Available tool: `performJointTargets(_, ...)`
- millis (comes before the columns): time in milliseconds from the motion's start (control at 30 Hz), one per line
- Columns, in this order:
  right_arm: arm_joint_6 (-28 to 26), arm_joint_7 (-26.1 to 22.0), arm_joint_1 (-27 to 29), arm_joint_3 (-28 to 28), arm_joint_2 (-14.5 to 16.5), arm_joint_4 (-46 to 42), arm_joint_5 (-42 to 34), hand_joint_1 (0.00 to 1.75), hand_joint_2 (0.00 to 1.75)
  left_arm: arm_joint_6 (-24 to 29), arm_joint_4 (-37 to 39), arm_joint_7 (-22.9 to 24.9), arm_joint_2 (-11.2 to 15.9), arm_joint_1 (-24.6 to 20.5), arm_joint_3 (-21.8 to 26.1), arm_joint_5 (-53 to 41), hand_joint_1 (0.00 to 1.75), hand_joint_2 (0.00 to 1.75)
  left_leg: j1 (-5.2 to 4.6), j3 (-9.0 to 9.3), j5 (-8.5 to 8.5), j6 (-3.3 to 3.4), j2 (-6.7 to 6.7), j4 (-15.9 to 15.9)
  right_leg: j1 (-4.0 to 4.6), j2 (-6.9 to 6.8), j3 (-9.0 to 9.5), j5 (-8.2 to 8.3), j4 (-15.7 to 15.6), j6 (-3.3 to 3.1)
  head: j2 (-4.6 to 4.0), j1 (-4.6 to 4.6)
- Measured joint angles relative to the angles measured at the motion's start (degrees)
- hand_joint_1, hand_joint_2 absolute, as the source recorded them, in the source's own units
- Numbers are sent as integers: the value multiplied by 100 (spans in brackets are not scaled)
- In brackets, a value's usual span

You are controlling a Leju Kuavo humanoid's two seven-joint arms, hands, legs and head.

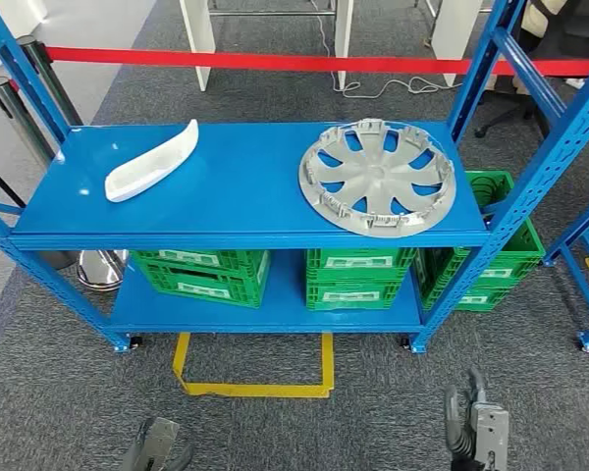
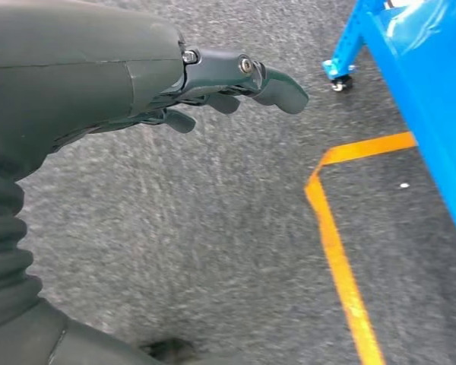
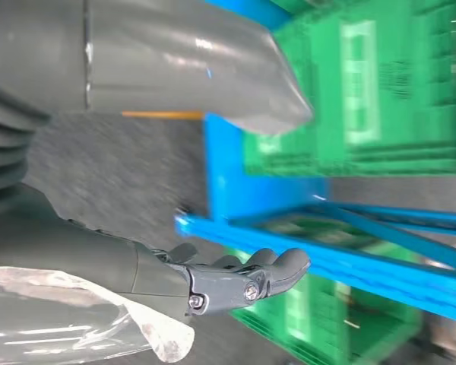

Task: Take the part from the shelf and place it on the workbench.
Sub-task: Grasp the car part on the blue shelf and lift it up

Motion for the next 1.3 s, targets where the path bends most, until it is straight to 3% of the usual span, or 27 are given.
performJointTargets(33, -14, 1, -2, 18, -30, -80, 14, 0, 58, 2, 16, 14, 5, 1, 0, -14, 0, 0, 0, 0, 0, 0, 0, 0, 0, 0, 0, 0, 0, 0, 0, -1)
performJointTargets(67, -30, 6, -6, 34, -71, -170, 32, 0, 87, 3, 29, 24, 10, 1, -1, -28, 0, 0, -1, 0, 0, 0, 0, 0, -1, 0, 0, 1, 0, 0, 0, -1)
performJointTargets(133, -91, 40, -30, 102, -249, -544, 111, 0, 175, 7, 91, 63, 31, 1, -1, -79, 0, 0, -2, -1, 2, 3, -1, 1, -2, -3, 1, 3, 0, 2, 0, 1)
performJointTargets(467, -303, 440, -415, 572, -1338, -2251, 654, 0, 175, -6, 421, 215, 148, -5, -1, -260, 0, 0, -5, -5, 8, 12, -2, 7, -5, -4, 0, 13, -1, 8, 0, -1)
performJointTargets(700, -363, 863, -1132, 1143, -2046, -2853, 1333, 0, 175, -123, 582, 263, 200, -45, -1, -351, 0, 0, -5, -8, 16, 17, -2, 7, -5, -5, -1, 20, 0, 9, 0, 0)
performJointTargets(900, -218, 1197, -1896, 1775, -2411, -2949, 1892, 0, 175, -241, 650, 332, 207, -67, -1, -393, 0, 0, -4, -11, 24, 21, -5, 7, -4, -10, -3, 22, 1, 9, 0, -1)
performJointTargets(1300, 337, 1850, -3394, 3342, -2828, -2772, 2710, 0, 175, -438, 693, 398, 198, -102, -1, -516, 0, 0, -7, -42, 36, 18, -27, 20, -8, -25, -26, 40, 1, 20, 0, -1)
